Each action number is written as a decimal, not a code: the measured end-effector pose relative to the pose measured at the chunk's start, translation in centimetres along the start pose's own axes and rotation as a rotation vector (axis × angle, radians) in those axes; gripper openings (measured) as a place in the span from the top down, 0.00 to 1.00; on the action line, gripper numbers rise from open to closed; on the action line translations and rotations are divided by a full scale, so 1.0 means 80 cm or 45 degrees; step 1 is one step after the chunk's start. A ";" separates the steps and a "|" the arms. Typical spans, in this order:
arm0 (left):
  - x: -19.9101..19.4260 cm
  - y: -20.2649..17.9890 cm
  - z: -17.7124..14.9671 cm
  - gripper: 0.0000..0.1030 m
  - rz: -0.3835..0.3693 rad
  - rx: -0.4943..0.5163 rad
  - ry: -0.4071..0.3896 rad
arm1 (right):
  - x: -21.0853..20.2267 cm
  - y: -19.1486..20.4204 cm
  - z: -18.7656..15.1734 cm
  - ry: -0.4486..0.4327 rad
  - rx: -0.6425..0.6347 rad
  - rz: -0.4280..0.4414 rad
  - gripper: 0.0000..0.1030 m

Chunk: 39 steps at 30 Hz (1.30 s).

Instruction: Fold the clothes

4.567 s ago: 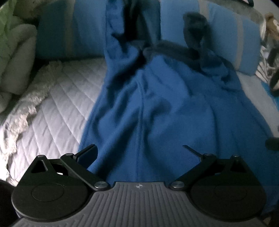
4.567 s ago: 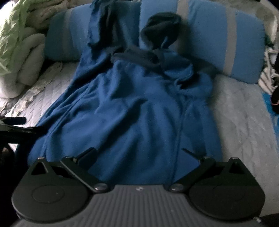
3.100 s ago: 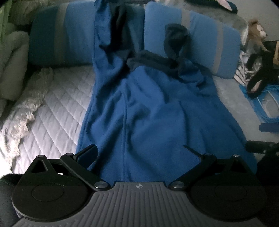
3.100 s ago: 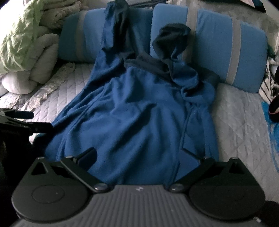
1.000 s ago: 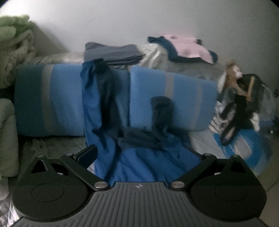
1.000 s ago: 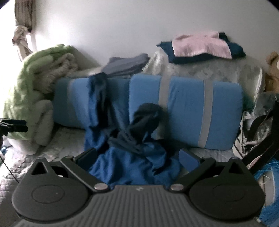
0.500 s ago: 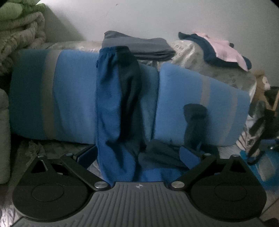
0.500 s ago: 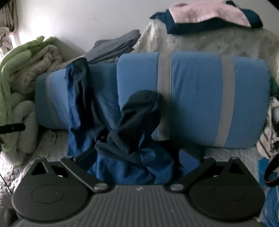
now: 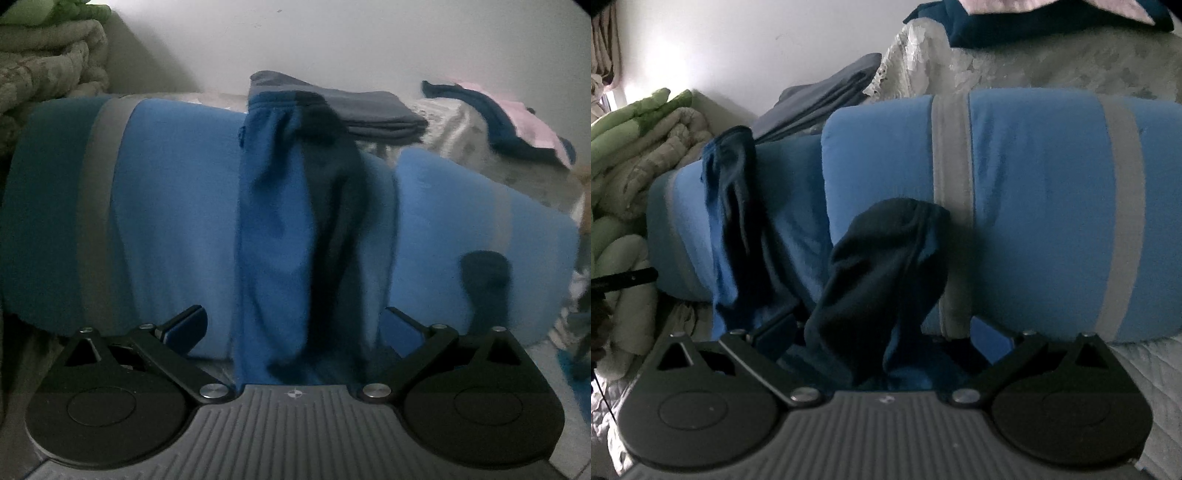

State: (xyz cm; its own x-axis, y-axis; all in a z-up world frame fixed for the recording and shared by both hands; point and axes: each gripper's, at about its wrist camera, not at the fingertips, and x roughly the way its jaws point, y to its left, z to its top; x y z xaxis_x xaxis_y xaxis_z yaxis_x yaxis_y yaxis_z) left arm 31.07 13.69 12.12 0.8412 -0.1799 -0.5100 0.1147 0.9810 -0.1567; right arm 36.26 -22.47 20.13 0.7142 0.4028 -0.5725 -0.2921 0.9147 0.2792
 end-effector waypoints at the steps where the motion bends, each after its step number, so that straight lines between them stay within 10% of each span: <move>1: 0.011 0.006 0.001 0.01 -0.005 -0.016 -0.006 | 0.011 -0.004 0.001 -0.005 0.011 0.007 0.00; 14: 0.122 0.059 0.016 0.13 0.016 -0.166 -0.037 | 0.130 -0.054 0.013 -0.018 0.236 0.042 0.04; 17: 0.142 0.067 0.019 0.27 -0.036 -0.228 0.001 | 0.146 -0.063 0.012 -0.004 0.284 0.062 0.24; 20: 0.150 0.066 0.022 0.80 -0.014 -0.264 0.038 | 0.155 -0.071 0.010 0.019 0.354 0.098 0.76; 22: 0.145 0.064 0.025 0.92 -0.025 -0.263 0.038 | 0.150 -0.071 0.012 0.006 0.360 0.075 0.90; 30: 0.030 0.095 0.020 0.93 0.187 -0.301 -0.116 | 0.043 -0.081 0.017 -0.142 0.249 -0.133 0.93; 39: -0.139 0.178 -0.081 0.93 0.663 -0.321 -0.195 | -0.146 -0.186 -0.050 -0.261 0.421 -0.506 0.93</move>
State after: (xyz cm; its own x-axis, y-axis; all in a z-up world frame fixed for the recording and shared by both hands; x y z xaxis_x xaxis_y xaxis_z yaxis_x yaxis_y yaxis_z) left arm 19.90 29.18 10.09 0.8219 0.3510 -0.4486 -0.4463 0.8862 -0.1243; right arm 29.73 -40.67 19.62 0.8473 -0.0160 -0.5308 0.2166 0.9230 0.3180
